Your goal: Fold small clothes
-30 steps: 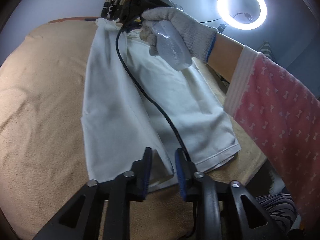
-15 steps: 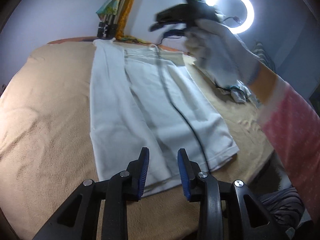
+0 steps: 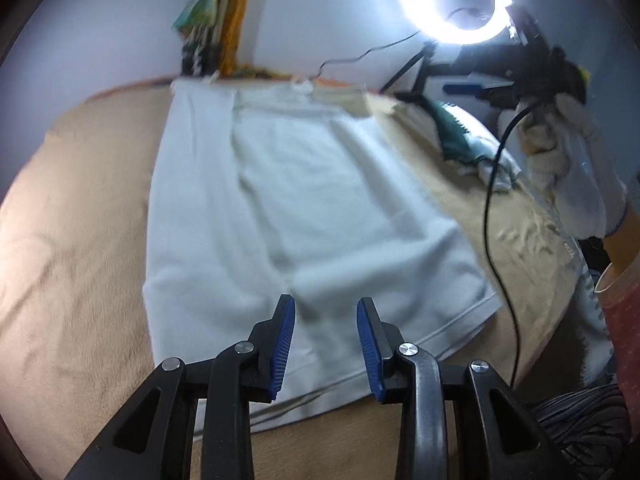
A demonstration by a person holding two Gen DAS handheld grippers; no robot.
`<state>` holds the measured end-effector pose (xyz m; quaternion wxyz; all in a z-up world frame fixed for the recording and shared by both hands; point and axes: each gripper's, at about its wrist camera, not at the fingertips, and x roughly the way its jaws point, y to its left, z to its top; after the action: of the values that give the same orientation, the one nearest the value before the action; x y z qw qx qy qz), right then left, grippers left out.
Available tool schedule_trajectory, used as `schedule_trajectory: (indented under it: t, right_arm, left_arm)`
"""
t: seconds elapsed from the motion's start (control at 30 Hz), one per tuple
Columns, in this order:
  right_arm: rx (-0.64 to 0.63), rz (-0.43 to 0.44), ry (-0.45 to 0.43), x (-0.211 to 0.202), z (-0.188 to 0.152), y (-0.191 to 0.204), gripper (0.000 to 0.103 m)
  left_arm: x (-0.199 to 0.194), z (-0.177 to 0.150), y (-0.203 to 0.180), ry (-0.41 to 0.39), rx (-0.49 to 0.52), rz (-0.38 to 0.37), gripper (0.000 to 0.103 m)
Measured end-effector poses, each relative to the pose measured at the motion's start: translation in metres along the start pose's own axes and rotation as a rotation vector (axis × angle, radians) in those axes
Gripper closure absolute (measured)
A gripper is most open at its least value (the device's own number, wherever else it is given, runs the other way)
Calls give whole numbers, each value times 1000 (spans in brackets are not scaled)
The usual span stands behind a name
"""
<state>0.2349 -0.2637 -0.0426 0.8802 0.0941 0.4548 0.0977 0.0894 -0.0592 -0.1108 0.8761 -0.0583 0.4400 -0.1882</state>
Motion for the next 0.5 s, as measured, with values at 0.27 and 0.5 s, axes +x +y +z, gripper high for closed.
schedule_trajectory:
  t: [0.27, 0.5]
  right_arm:
    - [-2, 11, -21, -33, -5, -56, 56]
    - [-41, 38, -20, -44, -1, -84, 51]
  left_arm:
    - [0, 3, -75, -81, 161, -80, 72]
    - [43, -15, -136, 14, 254, -139, 66]
